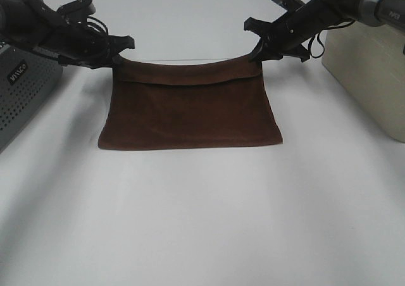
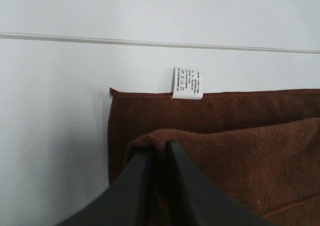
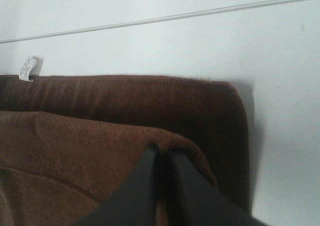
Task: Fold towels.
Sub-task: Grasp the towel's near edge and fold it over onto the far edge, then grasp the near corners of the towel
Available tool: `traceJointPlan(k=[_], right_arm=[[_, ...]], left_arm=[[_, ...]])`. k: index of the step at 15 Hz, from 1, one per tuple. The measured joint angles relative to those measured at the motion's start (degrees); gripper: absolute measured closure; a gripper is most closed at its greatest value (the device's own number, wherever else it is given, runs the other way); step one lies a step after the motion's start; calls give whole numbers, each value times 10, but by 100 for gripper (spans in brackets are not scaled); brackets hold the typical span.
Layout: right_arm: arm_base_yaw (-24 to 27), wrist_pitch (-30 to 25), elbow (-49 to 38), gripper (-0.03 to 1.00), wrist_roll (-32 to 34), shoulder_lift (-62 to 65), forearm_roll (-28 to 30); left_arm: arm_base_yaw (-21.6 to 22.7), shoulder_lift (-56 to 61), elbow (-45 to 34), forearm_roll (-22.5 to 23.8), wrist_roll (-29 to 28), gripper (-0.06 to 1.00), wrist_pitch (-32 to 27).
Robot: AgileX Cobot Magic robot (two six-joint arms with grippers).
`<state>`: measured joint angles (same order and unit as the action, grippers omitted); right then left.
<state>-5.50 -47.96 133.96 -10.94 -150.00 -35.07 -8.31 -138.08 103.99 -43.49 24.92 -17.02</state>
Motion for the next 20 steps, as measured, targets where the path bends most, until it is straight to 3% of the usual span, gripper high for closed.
traceJointPlan(k=[1,2,4,6,11,16,18,20], right_arm=[[0,3,1,80,0,0,0],[0,3,1,74,0,0,0],[0,-2,1,46,2,0,0],[0,-33,1,30,3,5,12],[0,-204,2,25,3,33,50],[0,-212,-21,25,30,51,55],[0,-212,-97,25,29,92,60],[0,-213,-163,25,18,127,62]], left_arm=[[0,0,0,-1,0,67,5],[0,0,0,-1,0,58,5],[0,0,0,1,0,26,5],[0,1,0,13,0,12,-5],[0,25,2,53,0,9,-137],[0,26,2,78,-80,11,-294],[0,28,2,80,-120,11,-337],[0,49,-38,84,-131,11,-339]])
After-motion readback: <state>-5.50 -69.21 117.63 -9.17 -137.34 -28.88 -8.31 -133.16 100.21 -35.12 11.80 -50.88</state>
